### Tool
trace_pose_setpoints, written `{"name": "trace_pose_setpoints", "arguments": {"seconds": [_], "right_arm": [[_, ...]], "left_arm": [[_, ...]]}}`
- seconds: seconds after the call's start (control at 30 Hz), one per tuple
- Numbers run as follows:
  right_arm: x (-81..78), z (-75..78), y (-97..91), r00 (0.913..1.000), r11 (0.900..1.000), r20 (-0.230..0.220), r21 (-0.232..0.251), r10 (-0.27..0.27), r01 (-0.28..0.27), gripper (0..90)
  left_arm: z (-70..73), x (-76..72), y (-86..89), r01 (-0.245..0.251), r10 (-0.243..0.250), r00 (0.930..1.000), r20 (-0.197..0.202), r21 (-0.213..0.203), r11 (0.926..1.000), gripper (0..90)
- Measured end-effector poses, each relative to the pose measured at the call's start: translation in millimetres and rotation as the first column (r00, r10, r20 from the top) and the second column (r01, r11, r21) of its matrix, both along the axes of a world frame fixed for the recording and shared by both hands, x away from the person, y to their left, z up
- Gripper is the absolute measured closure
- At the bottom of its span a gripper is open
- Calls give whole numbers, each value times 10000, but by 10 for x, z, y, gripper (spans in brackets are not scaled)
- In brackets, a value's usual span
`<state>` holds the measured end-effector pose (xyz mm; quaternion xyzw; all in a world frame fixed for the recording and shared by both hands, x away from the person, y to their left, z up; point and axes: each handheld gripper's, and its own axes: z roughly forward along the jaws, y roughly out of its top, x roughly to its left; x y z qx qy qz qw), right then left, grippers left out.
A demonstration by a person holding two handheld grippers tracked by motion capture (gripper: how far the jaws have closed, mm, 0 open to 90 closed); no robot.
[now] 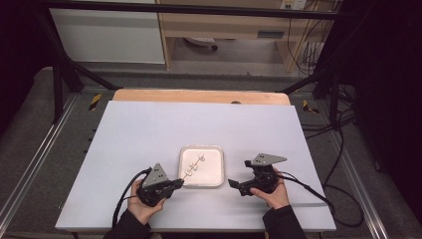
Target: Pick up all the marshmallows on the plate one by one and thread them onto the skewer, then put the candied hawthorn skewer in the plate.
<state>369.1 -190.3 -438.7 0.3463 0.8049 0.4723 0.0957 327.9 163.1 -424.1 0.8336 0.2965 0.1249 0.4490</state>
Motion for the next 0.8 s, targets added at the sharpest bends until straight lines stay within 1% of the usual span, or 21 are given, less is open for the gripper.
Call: {"name": "trace_pose_setpoints", "arguments": {"seconds": [0.07, 0.27, 0.37, 0.47, 0.53, 0.63, 0.8], "right_arm": [[-20, -17, -79, 10000, 10000, 54, -48, -74, 75, 9], [-57, -47, -321, 9982, 9982, 48, 43, -591, 591, 9], [-68, -58, -403, 9971, 9971, 72, -58, -754, 754, 9], [-86, -78, -450, 9957, 9957, -7, -123, -923, 923, 9], [-93, -88, -465, 9956, 9950, 71, -361, -932, 934, 9], [-108, -104, -469, 9959, 9936, 86, -672, -900, 904, 9], [-120, -119, -513, 9952, 9931, 63, -641, -981, 983, 9]], "left_arm": [[10, 9, -2, -53, 53, 10000, -39, 73, 10000, 884], [71, 39, -33, -163, 164, 9998, -81, 223, 9996, 885], [112, 65, -59, -184, 187, 9998, -98, 304, 9994, 885], [147, 96, -75, -244, 250, 9996, -129, 386, 9990, 885], [174, 121, -77, -323, 331, 9992, -202, 385, 9987, 885], [218, 165, -86, -420, 428, 9989, -207, 374, 9984, 884], [264, 252, -143, -558, 574, 9978, -331, 477, 9973, 884]]}}
